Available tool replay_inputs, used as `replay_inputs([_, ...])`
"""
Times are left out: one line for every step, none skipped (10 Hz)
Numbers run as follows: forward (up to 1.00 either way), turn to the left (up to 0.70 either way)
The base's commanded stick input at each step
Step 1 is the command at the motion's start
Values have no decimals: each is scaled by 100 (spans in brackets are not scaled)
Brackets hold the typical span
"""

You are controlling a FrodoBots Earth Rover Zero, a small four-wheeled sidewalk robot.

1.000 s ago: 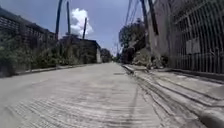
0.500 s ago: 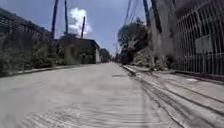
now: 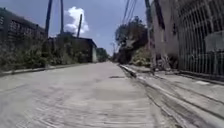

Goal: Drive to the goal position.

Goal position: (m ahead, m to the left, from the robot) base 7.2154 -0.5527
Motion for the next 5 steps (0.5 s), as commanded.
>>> replay_inputs([100,0])
replay_inputs([100,0])
replay_inputs([100,0])
replay_inputs([100,0])
replay_inputs([100,0])
